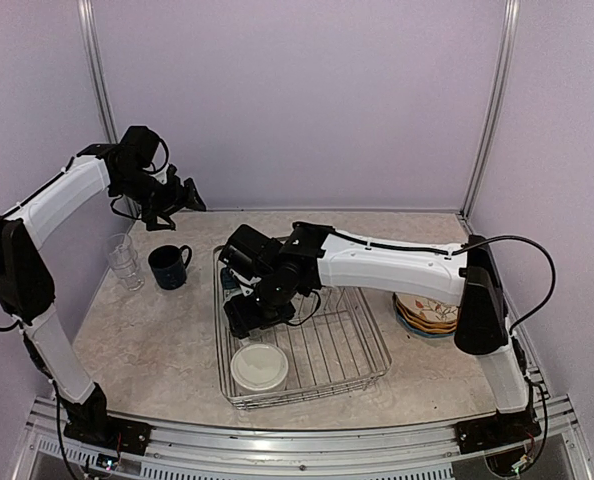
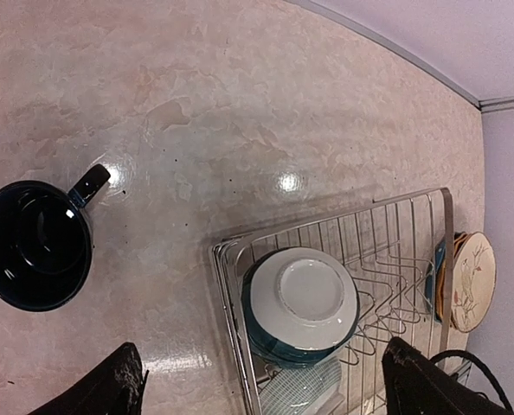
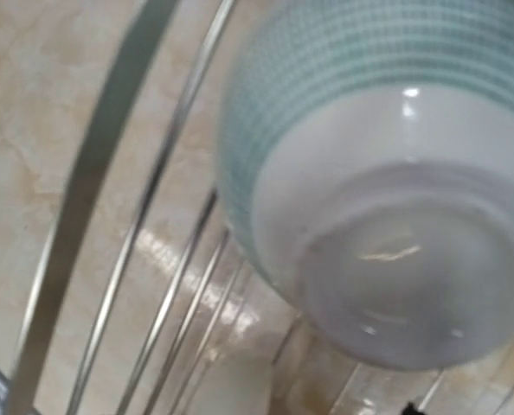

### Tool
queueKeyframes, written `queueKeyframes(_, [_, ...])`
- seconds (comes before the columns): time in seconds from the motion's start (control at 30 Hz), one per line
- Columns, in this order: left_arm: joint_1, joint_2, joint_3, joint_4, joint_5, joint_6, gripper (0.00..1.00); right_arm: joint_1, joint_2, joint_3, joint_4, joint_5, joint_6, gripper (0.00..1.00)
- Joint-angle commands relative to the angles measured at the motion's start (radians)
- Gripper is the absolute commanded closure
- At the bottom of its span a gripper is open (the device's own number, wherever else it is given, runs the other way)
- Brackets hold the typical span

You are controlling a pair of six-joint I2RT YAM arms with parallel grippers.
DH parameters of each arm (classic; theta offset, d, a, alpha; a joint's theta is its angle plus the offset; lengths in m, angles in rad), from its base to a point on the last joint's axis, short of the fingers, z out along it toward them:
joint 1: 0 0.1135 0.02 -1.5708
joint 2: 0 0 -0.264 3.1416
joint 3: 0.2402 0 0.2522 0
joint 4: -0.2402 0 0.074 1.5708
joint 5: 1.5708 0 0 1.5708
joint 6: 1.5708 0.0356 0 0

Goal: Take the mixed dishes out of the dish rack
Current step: Grab the cup from the dish rack.

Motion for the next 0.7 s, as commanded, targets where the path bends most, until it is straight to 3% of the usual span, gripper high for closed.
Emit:
queueKeyframes(0.0, [-0.01,0.0,-0.002,0.002,0.014,0.005,0.09,-0.01,0.072,0.111,-0.118,-0.074,0.012,0.32])
queueKeyframes(0.23, [-0.018,-0.009,-0.005,0.005,0.022,0.007,0.06,-0.011,0.115,0.162,-0.159,-0.103,0.004,0.42])
queueKeyframes(0.67, [-0.018,-0.014,0.001,-0.001,0.047,0.007,0.05,-0.012,0.154,0.155,-0.194,-0.121,-0.022,0.47])
